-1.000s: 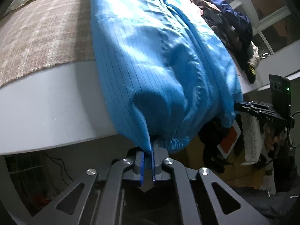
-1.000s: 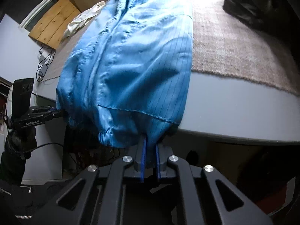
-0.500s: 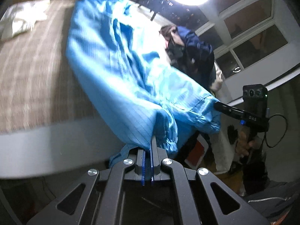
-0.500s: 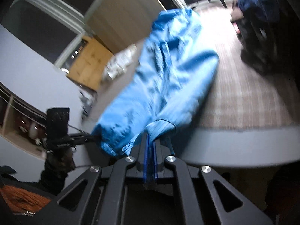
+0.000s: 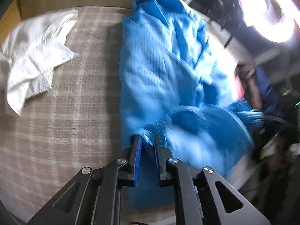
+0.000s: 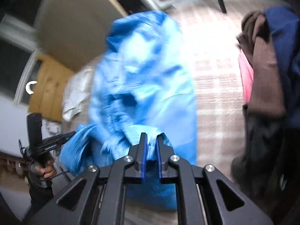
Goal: Fold clothes
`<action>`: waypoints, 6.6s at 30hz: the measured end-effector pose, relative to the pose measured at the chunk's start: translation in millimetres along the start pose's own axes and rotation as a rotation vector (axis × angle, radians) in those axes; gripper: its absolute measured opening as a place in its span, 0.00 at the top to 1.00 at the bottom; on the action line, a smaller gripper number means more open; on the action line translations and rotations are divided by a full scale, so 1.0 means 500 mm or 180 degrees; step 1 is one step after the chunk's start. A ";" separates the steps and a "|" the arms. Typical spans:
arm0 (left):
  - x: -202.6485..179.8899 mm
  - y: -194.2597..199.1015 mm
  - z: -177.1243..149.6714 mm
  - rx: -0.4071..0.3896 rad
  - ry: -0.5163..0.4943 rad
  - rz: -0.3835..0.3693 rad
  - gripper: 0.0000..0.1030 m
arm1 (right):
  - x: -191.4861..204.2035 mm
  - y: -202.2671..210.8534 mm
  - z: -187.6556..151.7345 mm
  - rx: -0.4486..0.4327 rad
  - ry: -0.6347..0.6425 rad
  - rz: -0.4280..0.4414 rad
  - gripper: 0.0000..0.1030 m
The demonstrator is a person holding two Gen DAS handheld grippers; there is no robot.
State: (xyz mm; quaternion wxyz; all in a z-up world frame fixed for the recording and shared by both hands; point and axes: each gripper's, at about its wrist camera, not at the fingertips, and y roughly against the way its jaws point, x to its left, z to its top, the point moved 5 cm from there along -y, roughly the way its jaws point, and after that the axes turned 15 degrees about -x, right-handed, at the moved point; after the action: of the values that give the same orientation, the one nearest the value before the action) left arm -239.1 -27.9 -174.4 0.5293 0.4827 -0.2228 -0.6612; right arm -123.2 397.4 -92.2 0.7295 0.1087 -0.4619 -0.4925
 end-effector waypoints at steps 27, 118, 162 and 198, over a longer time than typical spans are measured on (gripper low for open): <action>0.021 -0.009 0.018 0.0072 -0.0401 -0.0682 0.95 | -0.078 -0.158 0.049 0.0394 0.0739 -0.0274 0.95; 0.066 -0.022 0.027 -0.0070 -0.1188 0.0219 0.69 | -0.016 -0.141 -0.064 0.0283 0.1527 -0.0801 0.71; 0.037 -0.155 0.478 -0.0260 -0.1567 0.0150 0.58 | 0.066 -0.501 0.385 0.0000 0.2477 -0.0789 0.49; -0.106 -0.142 0.507 -0.0411 -0.1943 -0.0254 0.83 | 0.151 -0.365 0.447 -0.0504 0.2448 -0.0034 0.98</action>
State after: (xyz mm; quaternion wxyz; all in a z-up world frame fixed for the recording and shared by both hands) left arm -496.6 -10.3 -100.0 0.4411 0.2356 -0.3098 -0.8086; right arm -403.8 312.0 -38.4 0.8530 0.2311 -0.1148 -0.4537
